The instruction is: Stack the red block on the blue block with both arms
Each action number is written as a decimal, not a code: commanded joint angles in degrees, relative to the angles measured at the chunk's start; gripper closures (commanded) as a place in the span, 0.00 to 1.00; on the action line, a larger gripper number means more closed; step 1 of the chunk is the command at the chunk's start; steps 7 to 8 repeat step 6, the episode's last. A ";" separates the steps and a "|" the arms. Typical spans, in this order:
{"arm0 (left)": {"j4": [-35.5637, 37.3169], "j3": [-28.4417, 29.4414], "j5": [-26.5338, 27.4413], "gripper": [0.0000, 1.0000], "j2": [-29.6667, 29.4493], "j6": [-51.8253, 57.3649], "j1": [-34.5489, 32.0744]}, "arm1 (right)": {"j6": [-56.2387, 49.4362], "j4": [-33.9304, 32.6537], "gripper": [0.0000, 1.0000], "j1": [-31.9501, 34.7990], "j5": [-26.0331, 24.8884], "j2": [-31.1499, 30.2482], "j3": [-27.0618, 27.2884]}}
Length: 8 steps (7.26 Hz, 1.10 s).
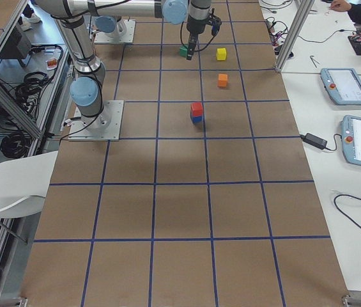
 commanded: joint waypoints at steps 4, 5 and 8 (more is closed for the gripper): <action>0.00 0.01 0.00 0.00 -0.06 0.00 0.00 | -0.16 -0.50 0.00 -0.05 -0.41 -0.98 -1.82; 0.00 -0.07 0.00 0.00 -0.06 0.00 0.00 | -0.16 -0.41 0.00 -0.05 -0.50 -0.98 -1.81; 0.00 0.10 0.00 0.00 -0.06 0.00 0.00 | -0.16 -0.59 0.00 -0.05 -0.42 -0.98 -1.99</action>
